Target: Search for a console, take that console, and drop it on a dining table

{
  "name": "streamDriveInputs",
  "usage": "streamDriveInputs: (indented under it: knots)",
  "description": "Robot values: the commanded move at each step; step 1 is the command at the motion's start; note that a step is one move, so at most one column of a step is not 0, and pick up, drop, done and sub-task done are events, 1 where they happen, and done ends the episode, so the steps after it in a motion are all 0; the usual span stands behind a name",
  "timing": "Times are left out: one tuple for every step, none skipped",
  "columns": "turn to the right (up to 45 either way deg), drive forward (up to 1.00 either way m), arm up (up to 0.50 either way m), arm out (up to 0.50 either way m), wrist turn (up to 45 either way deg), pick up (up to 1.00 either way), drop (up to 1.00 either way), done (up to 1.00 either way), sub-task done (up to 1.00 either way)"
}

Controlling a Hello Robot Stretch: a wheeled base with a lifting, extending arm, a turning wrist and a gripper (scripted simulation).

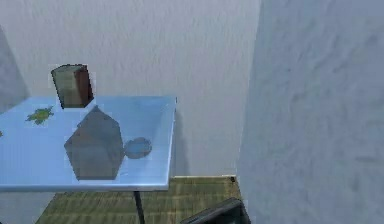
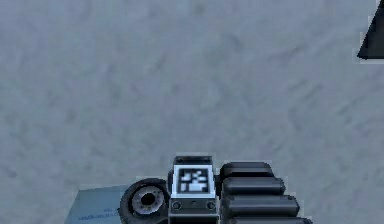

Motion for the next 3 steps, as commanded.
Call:
streamDriveInputs:
  knots:
    - [0.0,0.30,0.00,0.00,0.0,0.00,0.00,0.00,0.00]
    - [-45.0,0.00,0.00,0.00,0.0,0.00,0.00,0.00,0.00]
    - [-39.0,0.00,0.00,0.00,0.0,0.00,0.00,0.00,0.00]
